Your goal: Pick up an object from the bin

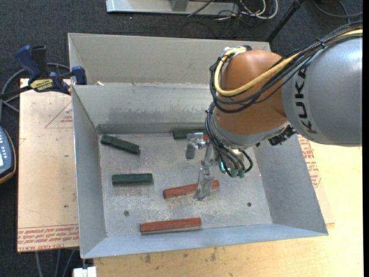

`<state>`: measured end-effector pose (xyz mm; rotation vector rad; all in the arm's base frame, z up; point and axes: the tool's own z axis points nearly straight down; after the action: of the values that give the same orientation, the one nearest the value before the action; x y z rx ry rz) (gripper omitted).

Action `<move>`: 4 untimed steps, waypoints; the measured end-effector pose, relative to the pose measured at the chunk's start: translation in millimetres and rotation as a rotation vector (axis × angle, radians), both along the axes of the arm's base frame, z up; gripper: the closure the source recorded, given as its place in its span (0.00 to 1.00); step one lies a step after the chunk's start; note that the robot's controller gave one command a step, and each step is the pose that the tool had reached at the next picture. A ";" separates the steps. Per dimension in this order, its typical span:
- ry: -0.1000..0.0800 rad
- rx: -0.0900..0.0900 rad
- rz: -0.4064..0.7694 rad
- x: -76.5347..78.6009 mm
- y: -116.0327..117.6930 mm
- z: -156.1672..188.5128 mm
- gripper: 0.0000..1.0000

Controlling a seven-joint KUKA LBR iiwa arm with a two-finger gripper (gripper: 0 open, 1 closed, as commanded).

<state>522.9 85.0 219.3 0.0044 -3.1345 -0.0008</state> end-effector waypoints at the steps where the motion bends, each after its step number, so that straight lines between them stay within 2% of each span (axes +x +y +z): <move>1: -0.001 -0.001 -0.011 13.6 -15.2 -62.8 0.00; 2: -0.004 0.001 0.155 39.0 -48.2 -152.1 0.00; 3: -0.009 0.001 0.156 40.8 -47.2 -148.2 1.00; 4: -0.020 -0.002 0.275 68.8 -97.7 -19.5 1.00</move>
Offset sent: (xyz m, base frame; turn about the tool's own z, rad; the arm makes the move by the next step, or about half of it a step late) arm 0.0143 -0.0149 -0.0585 0.0092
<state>591.6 -12.7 199.9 0.4370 -3.1240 0.0042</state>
